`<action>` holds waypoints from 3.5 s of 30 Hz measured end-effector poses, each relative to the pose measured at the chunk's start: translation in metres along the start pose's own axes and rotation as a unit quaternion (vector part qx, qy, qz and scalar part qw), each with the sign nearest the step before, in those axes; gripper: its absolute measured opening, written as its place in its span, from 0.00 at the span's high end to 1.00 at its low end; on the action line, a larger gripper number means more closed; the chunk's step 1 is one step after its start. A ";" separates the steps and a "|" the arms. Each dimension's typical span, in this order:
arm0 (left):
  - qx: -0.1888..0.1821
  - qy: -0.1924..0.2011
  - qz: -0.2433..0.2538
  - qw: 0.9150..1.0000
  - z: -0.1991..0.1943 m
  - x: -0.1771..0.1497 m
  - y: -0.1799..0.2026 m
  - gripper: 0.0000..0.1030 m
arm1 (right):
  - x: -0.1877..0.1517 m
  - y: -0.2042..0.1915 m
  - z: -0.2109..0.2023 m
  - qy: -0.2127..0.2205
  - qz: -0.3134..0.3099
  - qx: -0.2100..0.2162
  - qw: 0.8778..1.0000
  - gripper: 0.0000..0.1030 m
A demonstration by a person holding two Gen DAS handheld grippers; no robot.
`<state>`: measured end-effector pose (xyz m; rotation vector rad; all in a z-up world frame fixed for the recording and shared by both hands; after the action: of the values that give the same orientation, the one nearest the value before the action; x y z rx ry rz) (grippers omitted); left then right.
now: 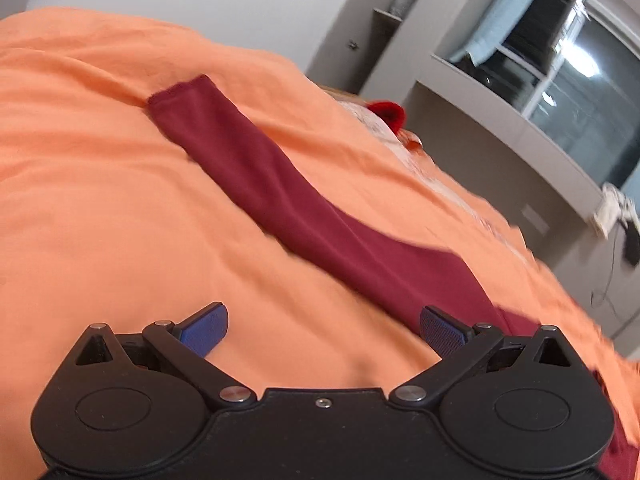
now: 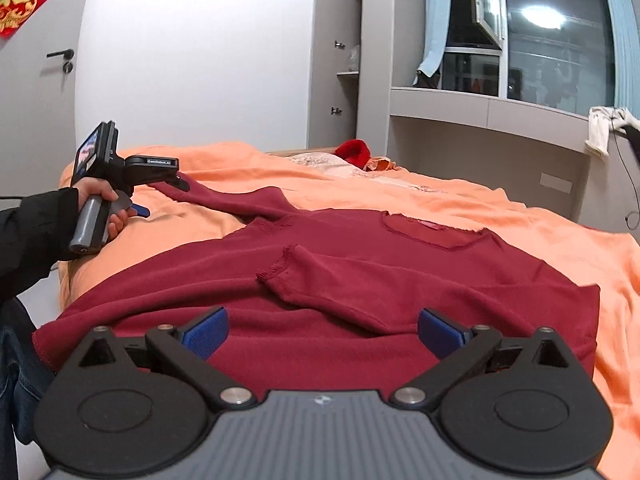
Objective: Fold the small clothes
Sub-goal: 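Move the left gripper to the other sleeve cuff and grasp it, then lift the sleeve cuff with the left gripper, then lay the sleeve across the shirt body and open the left gripper, then grasp the shirt side edge with the left gripper and fold inward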
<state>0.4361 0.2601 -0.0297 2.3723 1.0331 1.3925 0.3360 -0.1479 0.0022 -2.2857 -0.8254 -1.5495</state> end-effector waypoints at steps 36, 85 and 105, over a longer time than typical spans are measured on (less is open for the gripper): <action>-0.016 0.222 -0.203 0.954 0.023 0.122 -0.101 0.97 | -0.037 0.054 0.017 -0.012 0.144 0.009 0.989 0.00; -0.345 -0.052 0.370 0.861 -0.116 -0.289 0.262 0.74 | -0.036 0.138 -0.030 0.024 0.203 -0.173 0.963 0.00; -0.094 -0.011 0.169 0.981 0.006 -0.082 0.157 0.34 | -0.020 0.052 0.013 -0.004 -0.030 -0.130 0.991 0.00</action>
<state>0.4889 0.0913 -0.0118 2.4936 0.4787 1.4893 0.3705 -0.1897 -0.0162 -2.4663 -0.7384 -1.7678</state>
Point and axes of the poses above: each gripper's, at about its wrist camera, not at the fingertips, and z roughly the way its jaws point, y to its right, x to its top, the point moved 10 cm from there along z, roughly the way its jaws point, and after that the axes turned 4 degrees about -z, right-handed, at the moved point
